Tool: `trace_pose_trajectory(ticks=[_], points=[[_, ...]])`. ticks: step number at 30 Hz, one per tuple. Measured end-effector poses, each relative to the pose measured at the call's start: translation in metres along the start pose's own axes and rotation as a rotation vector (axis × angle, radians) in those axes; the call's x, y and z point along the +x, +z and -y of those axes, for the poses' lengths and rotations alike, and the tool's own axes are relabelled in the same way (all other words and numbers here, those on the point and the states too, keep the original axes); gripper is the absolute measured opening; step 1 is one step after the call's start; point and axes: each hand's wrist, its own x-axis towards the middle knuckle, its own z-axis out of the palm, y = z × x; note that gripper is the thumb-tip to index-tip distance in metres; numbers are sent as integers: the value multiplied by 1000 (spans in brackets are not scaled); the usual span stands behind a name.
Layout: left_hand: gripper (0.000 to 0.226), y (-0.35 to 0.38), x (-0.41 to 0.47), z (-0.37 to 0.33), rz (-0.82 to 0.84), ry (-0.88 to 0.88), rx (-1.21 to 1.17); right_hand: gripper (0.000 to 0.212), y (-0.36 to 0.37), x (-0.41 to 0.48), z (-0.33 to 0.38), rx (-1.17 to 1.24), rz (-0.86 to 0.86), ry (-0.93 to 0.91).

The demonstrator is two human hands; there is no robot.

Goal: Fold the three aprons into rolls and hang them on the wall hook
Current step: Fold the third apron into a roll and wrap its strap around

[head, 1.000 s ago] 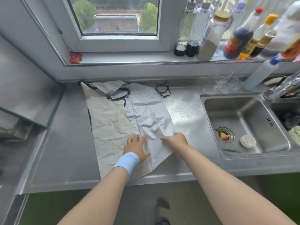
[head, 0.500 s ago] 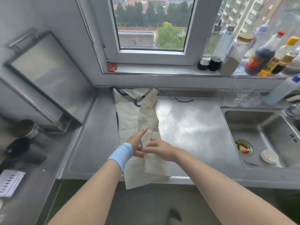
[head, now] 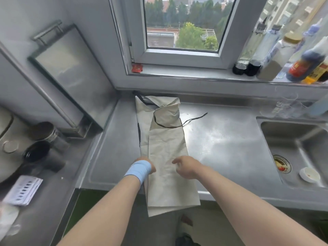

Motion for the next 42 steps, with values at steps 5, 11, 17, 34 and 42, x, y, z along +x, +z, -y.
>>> trace_pose_trajectory(ticks=[5,11,17,34,42], points=[[19,-52,32,-25,-301,164,-116,41,-57,33,0,-38,-271,-29],[21,-83,70,-78,-415,467,-136,42,-108,94,-14,-99,-392,-59],[49,-86,120,-113,-224,487,35,42,-123,141,-34,-280,-293,-54],[17,-168,107,-93,-276,458,-813,12,-204,140,79,980,-203,-227],[27,-229,134,-24,-209,151,-1283,55,-178,169,99,39,-348,-168]])
